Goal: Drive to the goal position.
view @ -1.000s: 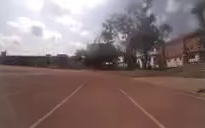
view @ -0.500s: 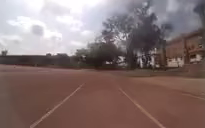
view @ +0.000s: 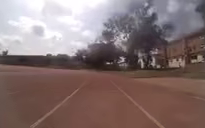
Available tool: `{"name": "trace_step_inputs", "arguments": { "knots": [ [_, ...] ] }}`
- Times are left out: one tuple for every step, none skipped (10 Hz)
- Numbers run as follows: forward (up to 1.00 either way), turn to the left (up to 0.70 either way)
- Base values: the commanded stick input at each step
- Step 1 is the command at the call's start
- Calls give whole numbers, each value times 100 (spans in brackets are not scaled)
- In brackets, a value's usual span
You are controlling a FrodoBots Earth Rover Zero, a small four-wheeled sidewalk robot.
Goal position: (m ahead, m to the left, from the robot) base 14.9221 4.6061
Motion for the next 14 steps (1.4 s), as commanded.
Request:
{"name": "trace_step_inputs", "arguments": {
  "knots": [
    [70, 0],
    [70, 0],
    [70, 0],
    [70, 0],
    [70, 0],
    [70, 0],
    [70, 0],
    [70, 0],
    [70, 0],
    [70, 0],
    [70, 0],
    [70, 0],
    [70, 0],
    [70, 0]
  ]
}}
